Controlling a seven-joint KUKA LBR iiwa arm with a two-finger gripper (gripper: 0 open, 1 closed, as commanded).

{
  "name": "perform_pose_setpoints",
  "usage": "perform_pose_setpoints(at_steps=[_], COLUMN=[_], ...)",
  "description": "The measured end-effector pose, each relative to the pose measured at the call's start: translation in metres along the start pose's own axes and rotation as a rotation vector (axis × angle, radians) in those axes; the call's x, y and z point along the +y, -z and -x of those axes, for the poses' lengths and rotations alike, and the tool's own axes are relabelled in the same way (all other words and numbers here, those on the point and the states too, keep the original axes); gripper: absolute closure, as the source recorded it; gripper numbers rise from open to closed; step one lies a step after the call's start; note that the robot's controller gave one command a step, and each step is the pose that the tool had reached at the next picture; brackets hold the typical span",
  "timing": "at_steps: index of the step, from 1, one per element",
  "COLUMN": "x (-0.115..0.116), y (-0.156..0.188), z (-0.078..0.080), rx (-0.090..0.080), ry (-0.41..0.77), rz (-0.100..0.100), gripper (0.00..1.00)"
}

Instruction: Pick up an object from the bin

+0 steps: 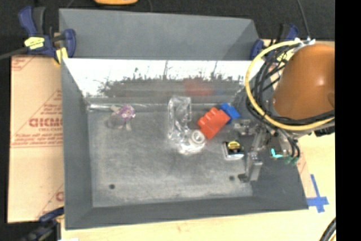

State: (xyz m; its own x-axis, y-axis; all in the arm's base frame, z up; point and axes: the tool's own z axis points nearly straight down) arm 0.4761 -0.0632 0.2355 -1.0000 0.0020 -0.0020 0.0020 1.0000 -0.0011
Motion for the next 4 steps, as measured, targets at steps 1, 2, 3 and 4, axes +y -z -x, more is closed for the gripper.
perform_pose_setpoints(at_steps=[1,2,3,4], x=[-0.030,-0.089,-0.081,-0.082], y=[-0.135,-0.143,-0.166,-0.165], z=[0.045,0.088,0.055,0.057], rx=[0.005,-0.004,0.002,-0.002], ry=[-0.243,-0.061,0.003,0.005], rz=[0.002,-0.003,0.000,-0.001], gripper=[0.00,0.00,0.00,1.00])
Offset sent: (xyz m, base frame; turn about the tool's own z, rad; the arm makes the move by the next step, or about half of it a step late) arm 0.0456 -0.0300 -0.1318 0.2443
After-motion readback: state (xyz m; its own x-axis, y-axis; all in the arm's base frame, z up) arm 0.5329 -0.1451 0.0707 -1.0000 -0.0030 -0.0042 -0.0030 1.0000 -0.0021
